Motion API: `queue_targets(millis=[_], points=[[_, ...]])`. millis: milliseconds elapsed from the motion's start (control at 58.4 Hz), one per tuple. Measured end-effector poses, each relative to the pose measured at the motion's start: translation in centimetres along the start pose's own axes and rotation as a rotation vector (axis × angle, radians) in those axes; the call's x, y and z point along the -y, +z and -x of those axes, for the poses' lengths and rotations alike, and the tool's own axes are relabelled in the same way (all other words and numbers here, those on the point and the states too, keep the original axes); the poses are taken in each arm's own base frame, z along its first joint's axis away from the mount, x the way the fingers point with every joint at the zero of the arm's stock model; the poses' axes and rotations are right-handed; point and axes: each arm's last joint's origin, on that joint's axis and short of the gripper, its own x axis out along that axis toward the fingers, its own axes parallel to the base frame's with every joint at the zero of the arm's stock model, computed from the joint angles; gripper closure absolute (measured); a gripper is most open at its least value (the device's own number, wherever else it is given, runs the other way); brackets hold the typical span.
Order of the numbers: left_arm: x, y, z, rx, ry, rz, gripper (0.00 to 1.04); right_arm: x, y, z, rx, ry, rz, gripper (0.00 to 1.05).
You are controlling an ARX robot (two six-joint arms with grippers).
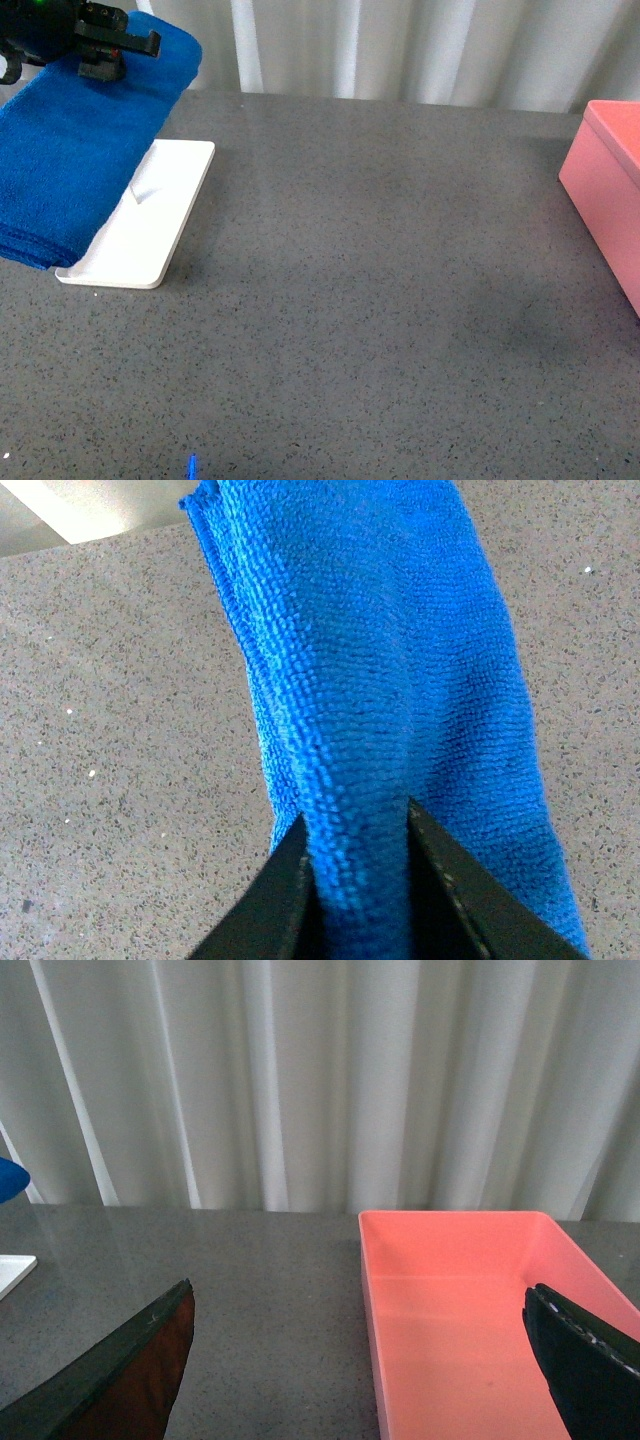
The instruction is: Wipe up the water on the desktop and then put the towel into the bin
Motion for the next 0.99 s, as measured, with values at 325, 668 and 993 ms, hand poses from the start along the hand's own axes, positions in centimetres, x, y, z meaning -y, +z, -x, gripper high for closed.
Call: queue_targets(millis=[325, 668, 993], points=[[-0.2, 1.6, 2.5, 0.064, -0.121, 0.064, 1.01, 0.0, 0.0, 0.0, 0.0, 0.001, 0.0, 0.07], [2.2, 8.0, 13.7, 0.444, -0.533, 0.212, 1.01, 0.0, 0.0, 0.0, 0.0, 0.0, 0.0, 0.07], [12.8, 3.7, 12.8, 0.346, -0.673, 0.171, 1.01, 0.0, 0.0, 0.0, 0.0, 0.0, 0.0, 0.07]])
